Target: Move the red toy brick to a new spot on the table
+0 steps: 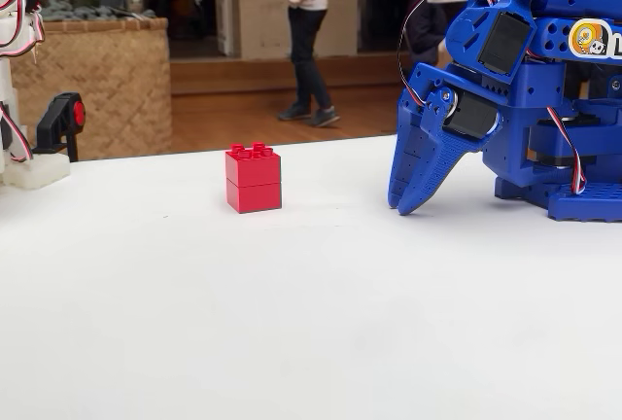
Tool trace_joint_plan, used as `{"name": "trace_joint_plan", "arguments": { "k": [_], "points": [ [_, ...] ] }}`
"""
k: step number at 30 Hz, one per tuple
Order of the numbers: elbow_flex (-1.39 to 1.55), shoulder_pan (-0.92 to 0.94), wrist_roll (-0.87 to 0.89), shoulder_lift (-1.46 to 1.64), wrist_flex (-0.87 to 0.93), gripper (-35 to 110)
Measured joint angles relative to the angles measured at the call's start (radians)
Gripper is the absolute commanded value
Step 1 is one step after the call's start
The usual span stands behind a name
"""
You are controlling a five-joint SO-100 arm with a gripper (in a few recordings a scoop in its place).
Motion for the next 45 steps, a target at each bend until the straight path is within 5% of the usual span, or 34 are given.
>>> {"name": "trace_joint_plan", "arguments": {
  "k": [8, 45],
  "points": [
    [0.002, -0.153, 0.261, 0.0, 0.0, 0],
    [0.002, -0.155, 0.267, 0.0, 0.0, 0]
  ]
}}
